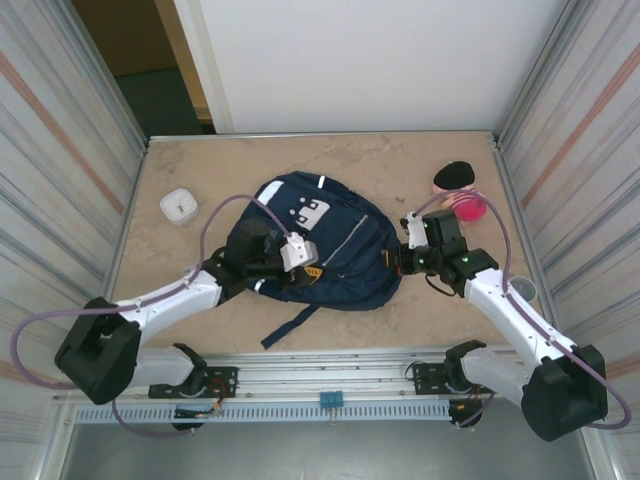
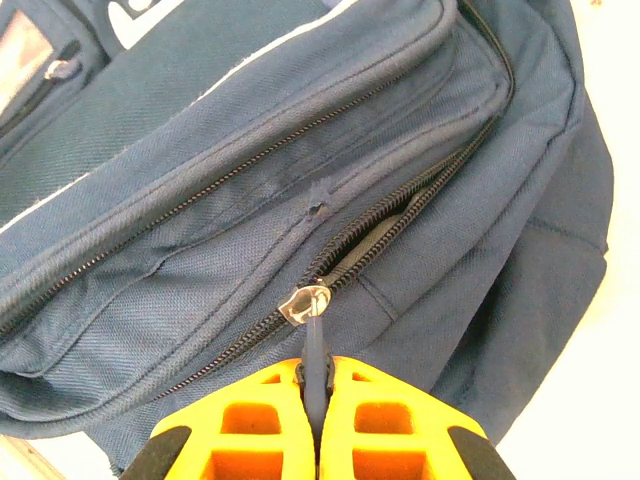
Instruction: Pack the student bag
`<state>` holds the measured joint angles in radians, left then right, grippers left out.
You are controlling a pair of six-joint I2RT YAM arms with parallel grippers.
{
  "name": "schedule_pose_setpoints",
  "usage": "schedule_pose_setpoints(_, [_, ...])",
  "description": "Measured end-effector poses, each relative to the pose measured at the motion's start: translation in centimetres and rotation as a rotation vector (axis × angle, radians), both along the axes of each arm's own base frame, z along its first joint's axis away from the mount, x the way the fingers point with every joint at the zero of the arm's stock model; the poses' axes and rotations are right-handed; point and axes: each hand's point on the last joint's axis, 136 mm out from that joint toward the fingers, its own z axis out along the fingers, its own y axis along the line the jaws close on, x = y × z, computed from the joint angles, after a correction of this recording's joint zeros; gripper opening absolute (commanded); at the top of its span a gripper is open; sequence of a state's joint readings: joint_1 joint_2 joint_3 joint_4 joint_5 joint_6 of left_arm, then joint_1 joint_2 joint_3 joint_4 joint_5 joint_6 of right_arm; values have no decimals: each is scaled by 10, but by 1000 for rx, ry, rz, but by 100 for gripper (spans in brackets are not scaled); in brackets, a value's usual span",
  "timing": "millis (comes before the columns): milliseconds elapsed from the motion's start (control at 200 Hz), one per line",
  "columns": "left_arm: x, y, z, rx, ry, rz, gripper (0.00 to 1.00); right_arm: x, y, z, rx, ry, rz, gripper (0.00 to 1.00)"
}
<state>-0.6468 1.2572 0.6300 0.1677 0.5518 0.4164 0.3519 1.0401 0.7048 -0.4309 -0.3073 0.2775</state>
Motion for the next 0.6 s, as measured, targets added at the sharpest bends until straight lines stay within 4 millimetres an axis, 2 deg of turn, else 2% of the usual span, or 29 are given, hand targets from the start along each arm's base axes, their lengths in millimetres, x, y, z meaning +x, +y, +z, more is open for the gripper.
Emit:
schedule_pose_setpoints(60, [-1, 4, 6, -44, 66, 67, 61, -2, 0, -3, 0, 2, 0, 0])
schedule_pose_setpoints(160, [3, 19, 14, -111, 188, 245, 67, -6, 1, -4, -1, -5, 7, 0])
schedule_pose_setpoints(321, [11, 67, 10, -211, 441, 667, 72, -13, 7, -1, -13, -35, 24, 0])
schedule_pose_setpoints(441, [2, 96, -18, -258, 617, 887, 73, -20, 12, -3, -23, -36, 37, 0])
schedule_pose_setpoints(596, [-11, 116, -65, -254, 773, 1048, 74, -24, 16, -6, -39, -37, 43, 0])
